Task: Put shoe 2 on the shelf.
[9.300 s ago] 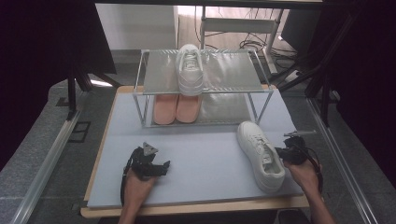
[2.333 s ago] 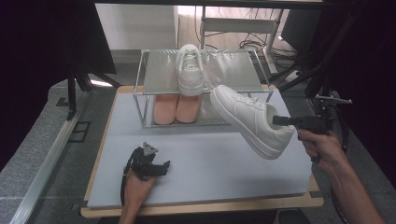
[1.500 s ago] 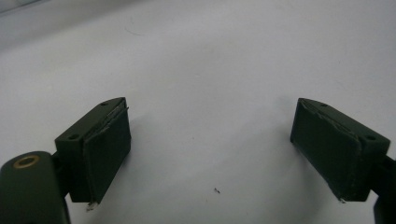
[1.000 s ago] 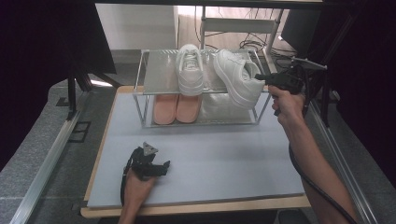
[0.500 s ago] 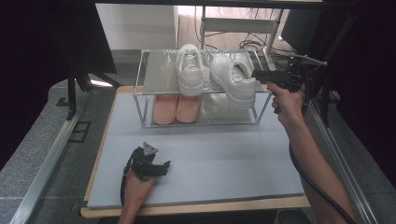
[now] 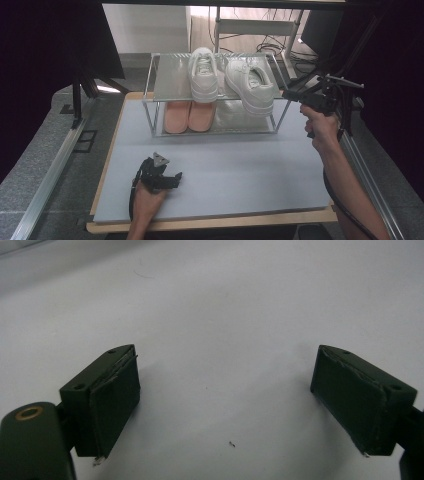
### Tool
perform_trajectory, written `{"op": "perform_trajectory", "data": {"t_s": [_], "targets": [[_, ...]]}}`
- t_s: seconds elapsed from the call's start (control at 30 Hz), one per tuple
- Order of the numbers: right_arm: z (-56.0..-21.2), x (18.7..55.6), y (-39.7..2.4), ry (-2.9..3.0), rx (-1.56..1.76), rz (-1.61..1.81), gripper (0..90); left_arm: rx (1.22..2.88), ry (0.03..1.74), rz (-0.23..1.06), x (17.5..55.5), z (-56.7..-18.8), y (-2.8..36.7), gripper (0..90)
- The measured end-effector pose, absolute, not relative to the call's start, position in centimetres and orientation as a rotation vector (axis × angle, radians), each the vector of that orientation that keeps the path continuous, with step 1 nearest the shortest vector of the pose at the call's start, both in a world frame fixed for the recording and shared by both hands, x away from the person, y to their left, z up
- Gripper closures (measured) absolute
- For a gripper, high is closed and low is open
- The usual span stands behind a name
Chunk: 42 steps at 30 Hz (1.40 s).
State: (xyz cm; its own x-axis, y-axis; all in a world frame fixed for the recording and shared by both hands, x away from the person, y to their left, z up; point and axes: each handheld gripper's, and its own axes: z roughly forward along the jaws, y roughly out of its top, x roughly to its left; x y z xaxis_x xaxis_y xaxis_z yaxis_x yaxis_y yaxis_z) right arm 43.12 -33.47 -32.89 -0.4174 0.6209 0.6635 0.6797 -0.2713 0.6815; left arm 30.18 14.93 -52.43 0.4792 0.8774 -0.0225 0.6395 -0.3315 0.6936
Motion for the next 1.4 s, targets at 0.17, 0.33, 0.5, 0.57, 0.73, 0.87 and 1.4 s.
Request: {"op": "perform_trajectory", "data": {"t_s": [0.17,0.33,0.5,0.57,0.73,0.87,1.4], "targets": [[-33.8,42.2,-32.9,-1.895,-1.629,-1.833,76.2,2.084,1.248,0.476,30.2,-52.4,14.9,12.7],[-34.6,40.9,-32.2,-1.893,-1.606,-1.841,90.0,2.084,1.248,0.476,30.2,-52.4,14.9,12.7],[-35.0,39.9,-31.5,-1.900,-1.546,-1.848,90.0,2.083,1.249,0.476,30.2,-52.4,14.9,12.7],[-35.2,39.8,-31.3,-1.908,-1.518,-1.835,90.0,2.083,1.249,0.476,30.2,-52.4,14.9,12.7],[-35.5,39.8,-30.9,-1.912,-1.517,-1.844,90.0,2.083,1.249,0.476,30.2,-52.4,14.9,12.7],[-35.5,39.9,-30.8,-1.907,-1.517,-1.850,90.0,2.082,1.249,0.476,30.2,-52.4,14.9,12.7],[-35.8,42.7,-27.7,-1.927,-1.518,-1.830,90.0,2.087,1.247,0.475,30.2,-52.4,15.0,12.7]]}}
